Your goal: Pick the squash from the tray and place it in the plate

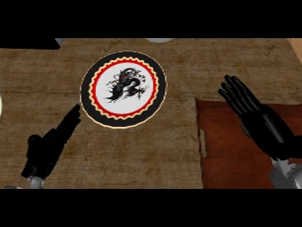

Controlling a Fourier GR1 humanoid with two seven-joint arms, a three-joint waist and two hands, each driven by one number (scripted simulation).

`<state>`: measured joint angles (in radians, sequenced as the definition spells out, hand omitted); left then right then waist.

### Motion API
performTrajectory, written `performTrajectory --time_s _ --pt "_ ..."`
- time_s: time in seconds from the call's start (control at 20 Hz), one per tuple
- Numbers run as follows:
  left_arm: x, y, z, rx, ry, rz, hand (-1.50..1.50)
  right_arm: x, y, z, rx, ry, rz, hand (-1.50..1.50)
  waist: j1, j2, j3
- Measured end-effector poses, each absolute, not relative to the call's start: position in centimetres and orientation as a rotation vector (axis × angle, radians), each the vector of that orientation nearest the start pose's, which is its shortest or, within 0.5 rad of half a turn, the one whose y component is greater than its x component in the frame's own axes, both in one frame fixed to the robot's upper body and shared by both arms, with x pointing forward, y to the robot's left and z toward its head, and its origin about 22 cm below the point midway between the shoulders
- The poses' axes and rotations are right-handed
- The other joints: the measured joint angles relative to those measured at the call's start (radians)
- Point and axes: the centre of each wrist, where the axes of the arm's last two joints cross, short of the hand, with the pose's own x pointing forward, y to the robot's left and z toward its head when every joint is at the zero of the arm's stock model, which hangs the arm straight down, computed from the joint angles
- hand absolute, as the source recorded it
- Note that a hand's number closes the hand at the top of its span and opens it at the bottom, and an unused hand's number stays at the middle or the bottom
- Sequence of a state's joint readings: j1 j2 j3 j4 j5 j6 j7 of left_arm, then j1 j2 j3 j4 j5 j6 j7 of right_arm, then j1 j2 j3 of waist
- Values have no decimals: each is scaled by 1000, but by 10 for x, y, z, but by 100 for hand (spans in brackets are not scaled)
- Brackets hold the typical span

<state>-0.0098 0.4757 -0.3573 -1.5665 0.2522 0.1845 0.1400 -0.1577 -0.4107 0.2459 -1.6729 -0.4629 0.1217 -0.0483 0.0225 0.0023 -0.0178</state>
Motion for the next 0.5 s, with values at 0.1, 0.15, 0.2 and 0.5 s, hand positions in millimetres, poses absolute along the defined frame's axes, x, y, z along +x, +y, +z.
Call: performTrajectory --time_s 0.1,0.15,0.2,0.5 --pt "236 261 11 104 -1355 -275 0 273 -240 76 349 -1727 277 -150 -8 0 7" --pt "241 260 16 118 -1379 -270 0 278 -243 80 303 -1738 225 -150 -10 0 9" --pt "247 262 21 143 -1407 -265 0 284 -246 83 247 -1750 162 -150 -13 0 11" --pt "265 263 44 199 -1523 -252 0 298 -288 93 -348 -1707 338 -150 -14 4 -2"
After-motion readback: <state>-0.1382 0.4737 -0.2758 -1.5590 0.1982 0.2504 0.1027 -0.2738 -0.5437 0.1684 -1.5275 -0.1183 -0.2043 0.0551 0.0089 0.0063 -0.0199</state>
